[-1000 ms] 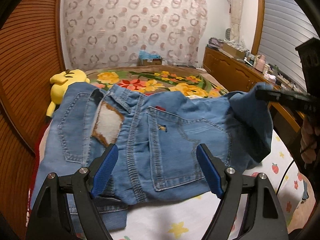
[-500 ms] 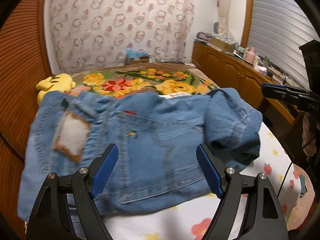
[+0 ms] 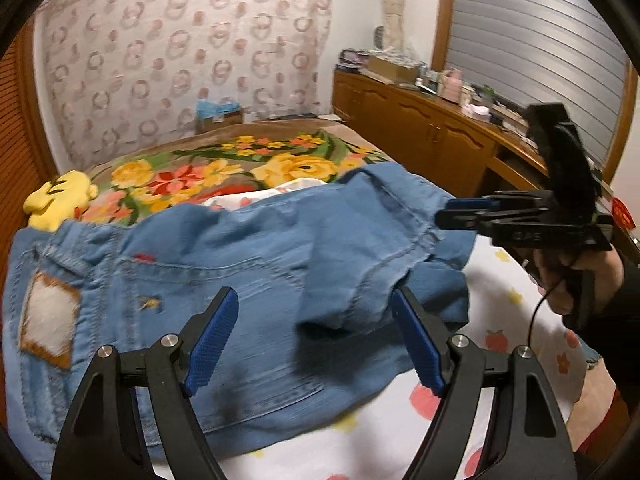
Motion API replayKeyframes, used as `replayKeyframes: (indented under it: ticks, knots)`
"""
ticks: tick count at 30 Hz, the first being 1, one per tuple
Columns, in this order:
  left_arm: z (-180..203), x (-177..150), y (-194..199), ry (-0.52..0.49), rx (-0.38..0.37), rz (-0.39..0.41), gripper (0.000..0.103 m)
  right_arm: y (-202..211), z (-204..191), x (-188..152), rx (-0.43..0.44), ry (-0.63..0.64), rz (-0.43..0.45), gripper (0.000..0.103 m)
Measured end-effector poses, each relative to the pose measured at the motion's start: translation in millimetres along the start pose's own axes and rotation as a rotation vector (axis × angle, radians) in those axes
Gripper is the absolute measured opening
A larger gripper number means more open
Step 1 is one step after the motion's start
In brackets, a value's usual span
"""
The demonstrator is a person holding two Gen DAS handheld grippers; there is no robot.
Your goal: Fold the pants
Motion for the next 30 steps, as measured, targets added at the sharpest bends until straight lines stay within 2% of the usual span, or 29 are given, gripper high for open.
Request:
replayKeyframes:
  ticks: [5, 7, 9, 11, 12, 13, 14, 15, 16, 17, 19, 23, 30]
  knots:
    - [10.4, -3.5, -16.7, -0.018, -0.027, -0.043, 0.070, -11.3, 3.3, 6.1, 0.037, -0.035, -0.032, 0.043]
    - [12.3, -5.2, -21.0, -0.020, -0.031, -0.056, 0.057, -17.6, 3.4, 7.0, 0.044, -0.043, -0.042, 0.045]
    - [11.4, -7.0, -25.1, -0.012, -0.035, -0.071, 0.040, -23.1, 5.5, 6.1, 0.049, -0.057, -0.055, 0.045]
    - [9.8, -7.4, -24.1, -0.007, -0.037, -0.069, 0.033, -28.0, 10.3, 6.0, 0.057, -0.085, -0.077, 0.045]
    - [9.5, -7.8, -22.0, -0.008, -0.038, -0.065, 0.021, -25.6, 18.7, 4.5, 0.061, -0.094, -0.080, 0.045]
    - [9.9, -7.3, -19.9, -0.011, -0.040, -0.063, 0.018, -26.7, 22.4, 6.8, 0.064, -0.098, -0.076, 0.045]
    - [9.4, -6.5, -17.6, -0.010, -0.039, -0.059, 0.018, -26.7, 21.6, 9.6, 0.065, -0.097, -0.066, 0.044]
    - [8.7, -6.0, -14.6, -0.010, -0.040, -0.054, 0.017, -24.1, 22.6, 10.7, 0.070, -0.095, -0.059, 0.038]
    - [8.3, -5.8, -11.6, -0.011, -0.041, -0.048, 0.016, -22.9, 21.3, 11.9, 0.079, -0.088, -0.052, 0.017]
    - [7.0, -5.5, -8.6, -0.010, -0.042, -0.042, 0.013, -21.6, 16.8, 14.8, 0.098, -0.075, -0.046, 0.009]
    - [3.0, -5.9, -0.1, -0.005, -0.049, -0.031, 0.012, -15.5, 9.3, 17.5, 0.109, -0.038, -0.029, 0.005]
    - [-7.8, -5.0, 27.6, 0.021, -0.063, 0.020, 0.011, -0.9, -17.9, 37.2, 0.139, 0.039, 0.019, 0.004]
    - [-49.1, -9.5, 72.8, 0.089, -0.019, 0.097, 0.010, 14.0, -83.7, 83.2, 0.199, 0.187, 0.099, 0.004]
Point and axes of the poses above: each gripper's, at about its wrist camera, not at the fingertips, and y roughly against the way its jaws point, z to its right, x to its top, the point moved 4 cm from there along -y, roughly the way its jaws point, and after that the axes turned 13 degrees about x, right-handed, at the moved point
